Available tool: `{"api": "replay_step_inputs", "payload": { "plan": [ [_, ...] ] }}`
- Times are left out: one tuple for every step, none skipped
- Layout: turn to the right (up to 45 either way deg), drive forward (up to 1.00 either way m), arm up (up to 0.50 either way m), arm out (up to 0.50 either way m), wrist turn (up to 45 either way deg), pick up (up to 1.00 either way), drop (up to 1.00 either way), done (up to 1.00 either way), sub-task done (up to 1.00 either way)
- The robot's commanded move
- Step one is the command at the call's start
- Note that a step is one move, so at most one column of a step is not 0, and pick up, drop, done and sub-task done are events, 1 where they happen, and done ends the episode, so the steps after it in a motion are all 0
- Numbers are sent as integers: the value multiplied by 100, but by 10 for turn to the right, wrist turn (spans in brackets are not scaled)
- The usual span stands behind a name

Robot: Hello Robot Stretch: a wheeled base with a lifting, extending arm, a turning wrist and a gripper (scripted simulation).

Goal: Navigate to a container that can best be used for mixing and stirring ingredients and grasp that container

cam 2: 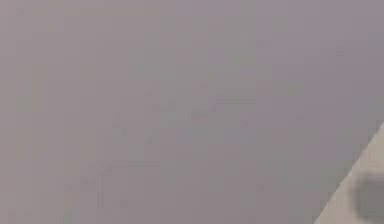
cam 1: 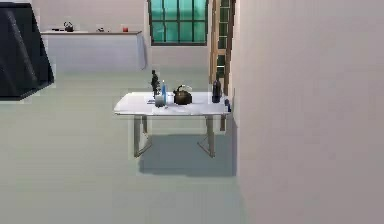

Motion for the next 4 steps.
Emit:
{"api": "replay_step_inputs", "payload": {
  "plan": [
    [-450, 0, 0, 0, 0, 0, 0, 0, 0],
    [-270, 0, 0, 0, 0, 0, 0, 0, 0],
    [0, 30, 0, 0, 0, 0, 0, 0, 0],
    [450, 0, 0, 0, 0, 0, 0, 0, 0]
  ]
}}
